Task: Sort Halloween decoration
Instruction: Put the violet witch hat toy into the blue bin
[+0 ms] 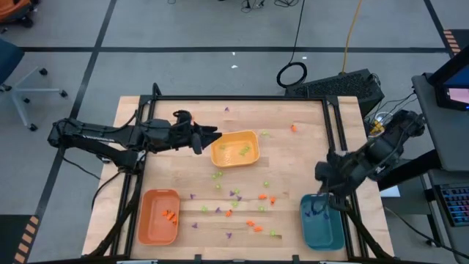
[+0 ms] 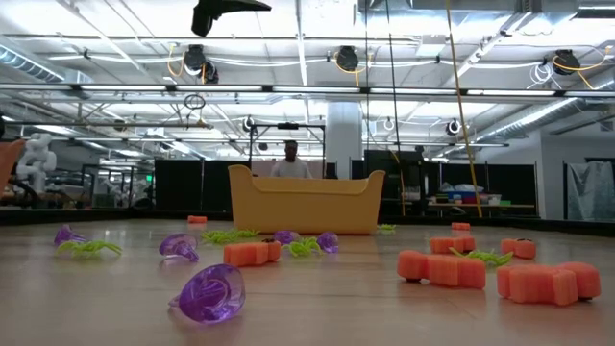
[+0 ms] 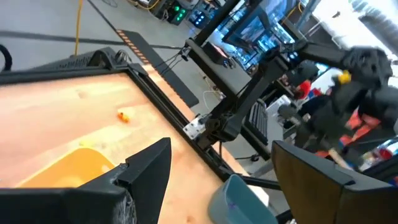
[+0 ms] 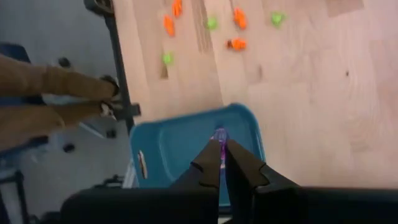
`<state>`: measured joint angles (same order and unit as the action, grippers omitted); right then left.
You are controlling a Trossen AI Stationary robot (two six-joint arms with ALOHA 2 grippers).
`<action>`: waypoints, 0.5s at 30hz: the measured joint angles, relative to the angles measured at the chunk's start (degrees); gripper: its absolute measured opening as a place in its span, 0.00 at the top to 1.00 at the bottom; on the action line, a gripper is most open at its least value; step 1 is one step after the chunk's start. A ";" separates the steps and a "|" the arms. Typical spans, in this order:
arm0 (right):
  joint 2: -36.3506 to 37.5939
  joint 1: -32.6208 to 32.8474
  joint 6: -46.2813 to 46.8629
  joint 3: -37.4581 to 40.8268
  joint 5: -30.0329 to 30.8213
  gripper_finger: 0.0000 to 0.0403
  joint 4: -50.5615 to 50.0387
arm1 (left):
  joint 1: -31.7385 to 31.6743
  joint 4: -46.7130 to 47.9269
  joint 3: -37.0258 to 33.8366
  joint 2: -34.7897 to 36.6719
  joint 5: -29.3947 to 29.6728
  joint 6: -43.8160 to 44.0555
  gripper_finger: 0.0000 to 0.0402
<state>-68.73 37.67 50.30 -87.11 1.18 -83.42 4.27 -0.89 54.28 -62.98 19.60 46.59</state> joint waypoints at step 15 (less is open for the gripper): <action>-0.59 9.79 8.94 27.19 -4.41 1.00 24.86 | 1.45 0.40 0.00 -0.63 0.41 7.12 0.31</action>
<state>-69.32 47.46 59.24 -59.92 -3.23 -58.56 5.72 -0.48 54.28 -63.61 20.01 53.71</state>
